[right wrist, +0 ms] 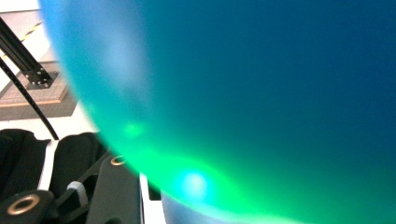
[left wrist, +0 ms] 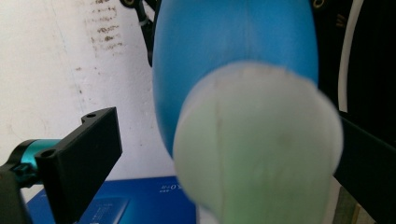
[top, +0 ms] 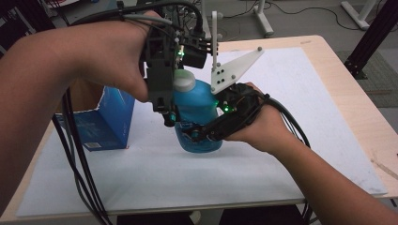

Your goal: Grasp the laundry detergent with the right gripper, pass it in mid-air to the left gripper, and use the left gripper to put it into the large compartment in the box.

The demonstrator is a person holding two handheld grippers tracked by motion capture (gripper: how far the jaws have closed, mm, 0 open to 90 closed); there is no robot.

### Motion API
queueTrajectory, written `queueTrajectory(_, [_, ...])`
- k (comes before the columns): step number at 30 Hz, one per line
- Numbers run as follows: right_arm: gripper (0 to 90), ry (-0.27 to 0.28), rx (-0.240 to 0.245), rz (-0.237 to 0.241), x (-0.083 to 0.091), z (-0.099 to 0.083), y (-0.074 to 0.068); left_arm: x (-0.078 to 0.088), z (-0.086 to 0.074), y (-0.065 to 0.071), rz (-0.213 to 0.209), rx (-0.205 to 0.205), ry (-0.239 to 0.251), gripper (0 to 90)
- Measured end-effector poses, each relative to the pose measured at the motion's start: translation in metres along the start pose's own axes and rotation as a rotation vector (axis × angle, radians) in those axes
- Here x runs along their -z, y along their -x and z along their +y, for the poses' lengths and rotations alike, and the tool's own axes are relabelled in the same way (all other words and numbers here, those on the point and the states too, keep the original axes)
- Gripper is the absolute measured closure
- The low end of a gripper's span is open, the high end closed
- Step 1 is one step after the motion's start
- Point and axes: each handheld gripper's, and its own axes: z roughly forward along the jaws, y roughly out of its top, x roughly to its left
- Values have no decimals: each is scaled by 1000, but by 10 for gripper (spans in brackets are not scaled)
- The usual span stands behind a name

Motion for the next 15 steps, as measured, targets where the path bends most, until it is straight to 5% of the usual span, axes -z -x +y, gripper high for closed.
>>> queueTrajectory(15, [467,7,2,28,-8,13,3,2,1,2,11,-2,-3,18])
